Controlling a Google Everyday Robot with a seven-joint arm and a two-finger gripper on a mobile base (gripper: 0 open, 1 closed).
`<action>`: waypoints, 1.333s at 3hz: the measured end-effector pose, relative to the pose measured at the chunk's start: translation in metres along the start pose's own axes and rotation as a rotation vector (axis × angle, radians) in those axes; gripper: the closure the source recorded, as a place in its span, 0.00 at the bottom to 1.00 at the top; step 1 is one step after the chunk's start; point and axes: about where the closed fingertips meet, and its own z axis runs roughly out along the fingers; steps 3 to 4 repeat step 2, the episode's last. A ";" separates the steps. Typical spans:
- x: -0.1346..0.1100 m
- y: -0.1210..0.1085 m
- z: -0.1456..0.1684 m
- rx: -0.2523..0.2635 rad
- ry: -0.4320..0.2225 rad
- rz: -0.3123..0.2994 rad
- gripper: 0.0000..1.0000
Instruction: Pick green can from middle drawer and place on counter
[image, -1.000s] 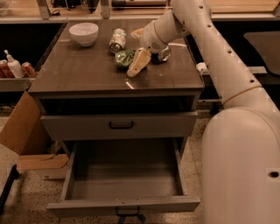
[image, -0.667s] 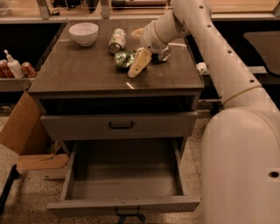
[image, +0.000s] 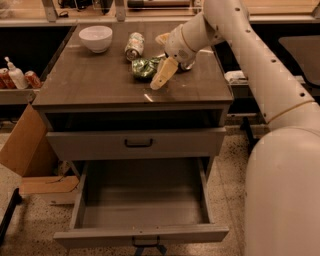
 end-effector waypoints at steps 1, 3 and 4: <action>0.011 0.008 -0.015 0.035 0.015 0.013 0.00; 0.019 0.013 -0.027 0.062 0.032 0.019 0.00; 0.019 0.013 -0.027 0.062 0.032 0.019 0.00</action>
Offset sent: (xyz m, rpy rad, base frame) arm -0.0279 -0.0525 0.0062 -0.0279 -0.0496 -0.1082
